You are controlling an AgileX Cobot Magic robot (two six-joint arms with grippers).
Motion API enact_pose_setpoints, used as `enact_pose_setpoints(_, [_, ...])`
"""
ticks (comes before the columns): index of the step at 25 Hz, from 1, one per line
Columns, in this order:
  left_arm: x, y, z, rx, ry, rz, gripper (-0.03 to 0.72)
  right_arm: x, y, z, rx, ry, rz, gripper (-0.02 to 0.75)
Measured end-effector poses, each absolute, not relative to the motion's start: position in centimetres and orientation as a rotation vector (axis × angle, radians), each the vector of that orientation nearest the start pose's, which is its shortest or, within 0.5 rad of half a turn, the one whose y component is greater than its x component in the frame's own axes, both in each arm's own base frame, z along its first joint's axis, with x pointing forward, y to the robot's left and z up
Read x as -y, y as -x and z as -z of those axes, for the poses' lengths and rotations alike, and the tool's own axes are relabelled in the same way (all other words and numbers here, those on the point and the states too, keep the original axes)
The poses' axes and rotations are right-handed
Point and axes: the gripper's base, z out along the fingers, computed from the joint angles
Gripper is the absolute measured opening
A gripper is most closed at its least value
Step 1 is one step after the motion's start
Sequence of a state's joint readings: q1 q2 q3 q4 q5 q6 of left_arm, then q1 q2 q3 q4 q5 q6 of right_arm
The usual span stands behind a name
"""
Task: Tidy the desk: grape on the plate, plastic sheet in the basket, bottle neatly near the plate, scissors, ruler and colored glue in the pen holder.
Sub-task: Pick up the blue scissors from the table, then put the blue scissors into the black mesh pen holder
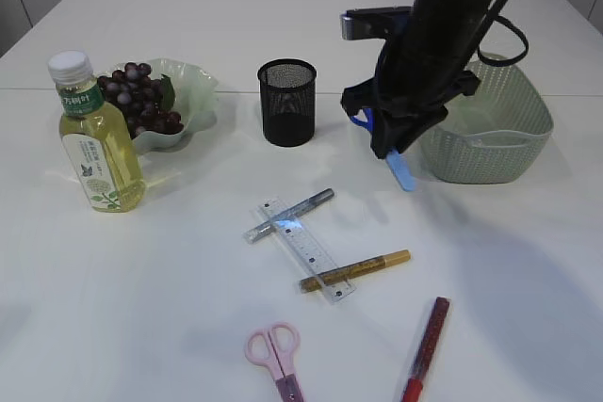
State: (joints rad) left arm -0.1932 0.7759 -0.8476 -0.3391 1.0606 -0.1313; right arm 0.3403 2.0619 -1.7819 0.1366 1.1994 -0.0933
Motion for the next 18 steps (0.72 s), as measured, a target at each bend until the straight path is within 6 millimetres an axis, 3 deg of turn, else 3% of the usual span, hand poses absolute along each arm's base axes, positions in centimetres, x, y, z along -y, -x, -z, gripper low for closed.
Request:
enact_pose_setpoints(7, [5.0, -12.0, -34.4, -2.454, 0.008, 0.577, 0.354, -17.9, -40.8, -26.0, -2.679, 0.595, -0.256, 0.215])
enact_pose_setpoints(18, [4.9, -13.0, -35.3, -2.306, -0.04, 0.536, 0.354, -19.1, -43.7, -28.2, -2.269, 0.479, -0.294, 0.215])
